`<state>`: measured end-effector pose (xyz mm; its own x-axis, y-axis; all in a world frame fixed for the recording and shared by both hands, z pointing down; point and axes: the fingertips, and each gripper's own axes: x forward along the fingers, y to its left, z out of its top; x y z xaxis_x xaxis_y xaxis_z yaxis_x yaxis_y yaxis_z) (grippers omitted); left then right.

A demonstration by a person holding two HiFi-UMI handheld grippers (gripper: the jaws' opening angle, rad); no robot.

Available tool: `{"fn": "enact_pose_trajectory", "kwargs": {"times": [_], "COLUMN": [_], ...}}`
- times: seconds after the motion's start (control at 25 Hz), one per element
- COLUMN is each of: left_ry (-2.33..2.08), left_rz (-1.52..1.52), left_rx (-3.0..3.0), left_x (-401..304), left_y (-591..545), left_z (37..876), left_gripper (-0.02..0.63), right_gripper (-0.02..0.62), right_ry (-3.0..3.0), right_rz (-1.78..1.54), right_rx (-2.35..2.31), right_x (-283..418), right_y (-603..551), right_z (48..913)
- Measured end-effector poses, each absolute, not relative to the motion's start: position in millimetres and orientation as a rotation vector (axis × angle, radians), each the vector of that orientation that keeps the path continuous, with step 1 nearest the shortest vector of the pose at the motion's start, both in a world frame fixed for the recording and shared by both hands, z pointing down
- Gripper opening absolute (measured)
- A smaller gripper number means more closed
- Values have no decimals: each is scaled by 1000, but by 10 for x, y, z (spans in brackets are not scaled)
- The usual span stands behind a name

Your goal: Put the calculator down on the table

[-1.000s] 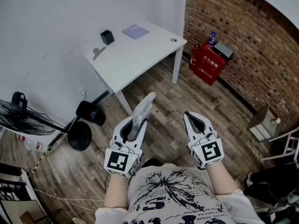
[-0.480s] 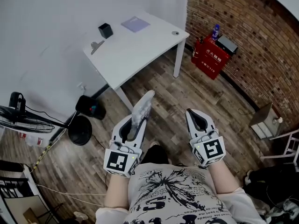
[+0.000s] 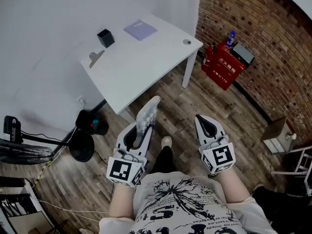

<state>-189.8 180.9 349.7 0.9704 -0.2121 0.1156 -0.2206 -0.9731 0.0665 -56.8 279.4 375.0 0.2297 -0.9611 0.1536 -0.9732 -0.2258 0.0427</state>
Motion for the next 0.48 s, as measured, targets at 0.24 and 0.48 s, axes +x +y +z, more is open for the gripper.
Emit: {"fn": "enact_pose_trajectory", "kwargs": {"times": [0.24,0.48], "left_ry": [-303,-324], "left_rz": [151,132], "left_rx": [3014,2995], "left_x": [-1105,-655], "left_y": [738,-140], "left_z": [3473,3481], "left_gripper": [138,138], "right_gripper": [15,15], "right_ry": [-1833,-1836], "right_rz": [172,147], "right_rx": [2336,2328], "right_x": [193,701], "right_y": [1733,853], "right_z": [3694,3588]}}
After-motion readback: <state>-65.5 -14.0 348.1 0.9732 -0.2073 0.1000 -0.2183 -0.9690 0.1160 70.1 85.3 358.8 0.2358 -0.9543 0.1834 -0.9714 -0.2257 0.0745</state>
